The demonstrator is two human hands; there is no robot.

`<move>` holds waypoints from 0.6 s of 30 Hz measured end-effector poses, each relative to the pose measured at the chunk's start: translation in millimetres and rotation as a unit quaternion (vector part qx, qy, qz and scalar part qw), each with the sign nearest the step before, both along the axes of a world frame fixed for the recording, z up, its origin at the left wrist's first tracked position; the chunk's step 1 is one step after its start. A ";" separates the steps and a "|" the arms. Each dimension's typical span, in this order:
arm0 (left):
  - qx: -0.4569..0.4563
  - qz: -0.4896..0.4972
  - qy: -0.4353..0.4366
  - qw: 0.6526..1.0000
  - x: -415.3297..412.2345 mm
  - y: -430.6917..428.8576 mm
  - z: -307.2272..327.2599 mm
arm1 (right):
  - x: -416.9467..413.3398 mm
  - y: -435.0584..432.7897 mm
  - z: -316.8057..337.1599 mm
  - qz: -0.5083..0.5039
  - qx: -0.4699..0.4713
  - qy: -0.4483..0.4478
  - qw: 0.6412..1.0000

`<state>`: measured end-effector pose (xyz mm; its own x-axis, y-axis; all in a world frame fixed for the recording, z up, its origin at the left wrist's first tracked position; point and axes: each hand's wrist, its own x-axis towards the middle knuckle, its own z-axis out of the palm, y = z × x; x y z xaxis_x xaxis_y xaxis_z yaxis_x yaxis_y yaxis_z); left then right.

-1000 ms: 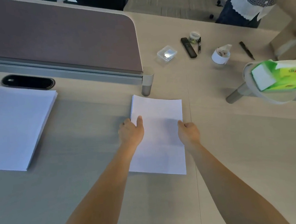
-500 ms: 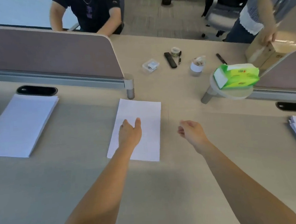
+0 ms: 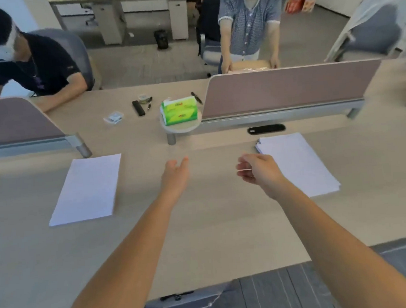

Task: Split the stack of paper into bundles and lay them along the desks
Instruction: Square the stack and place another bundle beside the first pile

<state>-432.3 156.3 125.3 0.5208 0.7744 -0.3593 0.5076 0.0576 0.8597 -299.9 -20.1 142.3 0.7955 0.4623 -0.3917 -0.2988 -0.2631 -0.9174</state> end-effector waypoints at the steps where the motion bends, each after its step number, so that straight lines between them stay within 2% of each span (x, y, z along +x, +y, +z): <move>1: -0.035 -0.010 -0.021 0.999 13.7 -14.2 0.2 | 7.8 -20.0 4.9 -0.008 -0.007 -0.008 1.000; 5: -0.205 -0.039 -0.090 0.974 64.9 -64.3 2.8 | 37.9 -83.6 21.4 -0.045 -0.046 -0.042 0.997; 7: -0.255 -0.059 -0.099 0.960 88.5 -82.4 -1.0 | 52.0 -105.9 26.4 -0.060 -0.071 -0.054 0.994; 14: -0.318 -0.109 -0.072 0.939 162.5 -135.6 -30.1 | 108.1 -174.0 18.6 -0.103 -0.132 -0.070 0.983; 18: -0.333 -0.084 -0.037 0.938 207.4 -152.7 -60.4 | 167.8 -202.2 -9.1 -0.109 -0.145 -0.048 0.982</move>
